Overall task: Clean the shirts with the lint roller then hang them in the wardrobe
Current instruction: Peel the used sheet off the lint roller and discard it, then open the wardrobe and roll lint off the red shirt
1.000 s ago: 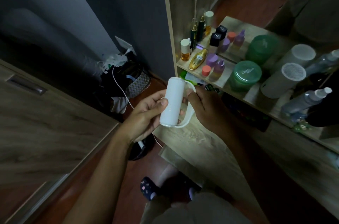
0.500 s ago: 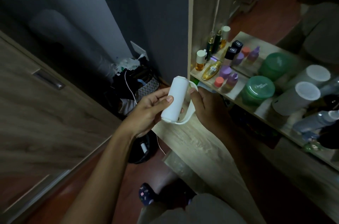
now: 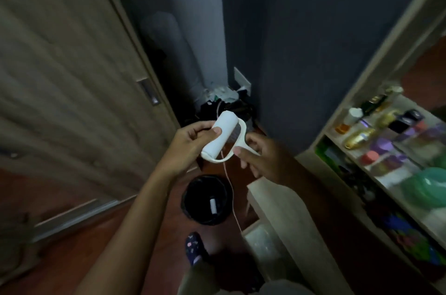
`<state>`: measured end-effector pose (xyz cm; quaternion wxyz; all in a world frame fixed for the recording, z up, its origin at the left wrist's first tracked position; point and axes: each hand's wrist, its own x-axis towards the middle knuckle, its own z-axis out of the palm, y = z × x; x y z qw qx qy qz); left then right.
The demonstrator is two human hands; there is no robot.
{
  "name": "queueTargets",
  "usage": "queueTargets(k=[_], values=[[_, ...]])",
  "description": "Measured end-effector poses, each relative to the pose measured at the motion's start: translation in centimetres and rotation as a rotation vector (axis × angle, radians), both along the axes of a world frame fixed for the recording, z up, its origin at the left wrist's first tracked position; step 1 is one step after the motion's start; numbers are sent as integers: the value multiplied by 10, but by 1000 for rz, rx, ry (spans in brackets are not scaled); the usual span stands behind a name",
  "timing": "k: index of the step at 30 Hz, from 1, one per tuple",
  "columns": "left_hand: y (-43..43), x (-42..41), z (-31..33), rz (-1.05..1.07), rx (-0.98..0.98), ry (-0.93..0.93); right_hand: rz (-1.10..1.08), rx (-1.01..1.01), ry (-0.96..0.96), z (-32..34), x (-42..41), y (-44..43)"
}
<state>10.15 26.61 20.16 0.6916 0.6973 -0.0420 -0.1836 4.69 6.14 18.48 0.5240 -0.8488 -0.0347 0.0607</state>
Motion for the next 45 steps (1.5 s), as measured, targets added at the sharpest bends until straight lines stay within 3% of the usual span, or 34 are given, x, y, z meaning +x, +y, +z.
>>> queueTargets(k=[5,8,10,16,22,28,35,45], values=[[85,81,-12,238,201,-262,-102,180,65,1,73,93],[137,142,-30,463,344,-303,-222,295,110,3,115,140],[166,182,-47,502,439,-268,-280,366,118,5,139,162],[193,265,-60,274,960,-344,-360,460,140,20,186,202],[189,299,-70,125,1203,-341,-403,380,69,37,214,221],[198,317,-78,108,1285,-372,-361,396,84,42,229,230],[194,317,-82,144,1275,-326,-292,440,111,30,245,240],[172,324,-89,129,1249,-405,-206,473,118,36,273,225]])
